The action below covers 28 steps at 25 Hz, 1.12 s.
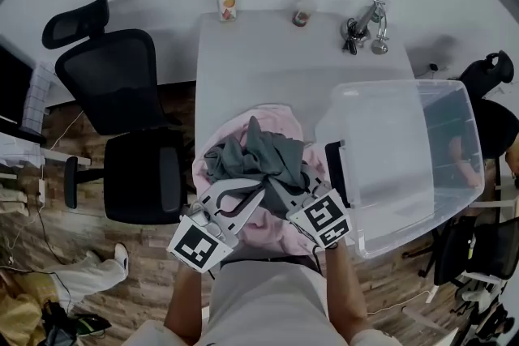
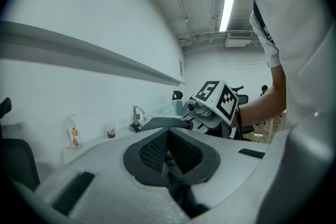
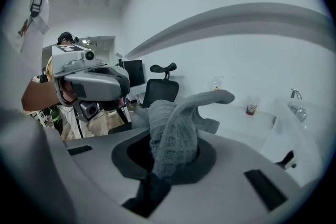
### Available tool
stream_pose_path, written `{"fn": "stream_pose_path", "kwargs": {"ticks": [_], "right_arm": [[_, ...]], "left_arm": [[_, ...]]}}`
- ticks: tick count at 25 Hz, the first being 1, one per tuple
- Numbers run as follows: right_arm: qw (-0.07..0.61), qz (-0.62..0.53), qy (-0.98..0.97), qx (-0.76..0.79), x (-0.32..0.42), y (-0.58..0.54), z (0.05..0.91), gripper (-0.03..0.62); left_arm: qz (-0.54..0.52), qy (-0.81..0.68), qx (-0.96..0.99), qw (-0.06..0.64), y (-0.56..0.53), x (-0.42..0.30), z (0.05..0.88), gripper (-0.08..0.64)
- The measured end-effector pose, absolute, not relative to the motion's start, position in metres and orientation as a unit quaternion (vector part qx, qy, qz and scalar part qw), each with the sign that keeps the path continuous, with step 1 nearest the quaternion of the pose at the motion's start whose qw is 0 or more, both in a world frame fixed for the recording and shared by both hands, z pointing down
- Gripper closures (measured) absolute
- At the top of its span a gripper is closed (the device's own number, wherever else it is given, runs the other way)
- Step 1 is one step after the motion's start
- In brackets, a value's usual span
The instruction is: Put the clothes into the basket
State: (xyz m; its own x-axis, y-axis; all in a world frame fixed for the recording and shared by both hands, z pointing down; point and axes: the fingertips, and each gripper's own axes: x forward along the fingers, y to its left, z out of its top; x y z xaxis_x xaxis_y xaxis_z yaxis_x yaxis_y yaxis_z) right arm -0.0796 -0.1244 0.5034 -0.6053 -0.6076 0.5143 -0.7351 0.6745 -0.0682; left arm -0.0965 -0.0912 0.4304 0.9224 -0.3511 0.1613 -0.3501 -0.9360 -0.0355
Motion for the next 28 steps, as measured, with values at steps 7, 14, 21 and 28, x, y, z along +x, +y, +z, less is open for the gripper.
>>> {"fn": "stream_pose_path", "kwargs": {"ticks": [7,14,21,28], "right_arm": [[0.197,0.107,-0.887,0.404,-0.066,-0.124,0.461,0.541],[0.175,0.074,-0.89,0.415,-0.056,-0.117,0.424,0.541],[0.141,0.043,-0.891,0.429,-0.037,-0.112,0.382,0.54],[0.122,0.011,-0.88,0.459,-0.009,-0.106,0.34,0.54]], "left_arm": [[-0.075,0.172,-0.982,0.029,-0.091,-0.089,0.415,0.555],[-0.066,0.173,-0.981,0.056,-0.085,-0.078,0.39,0.555],[-0.06,0.166,-0.98,0.09,-0.079,-0.061,0.361,0.555],[-0.045,0.155,-0.979,0.126,-0.073,-0.039,0.329,0.555]]}}
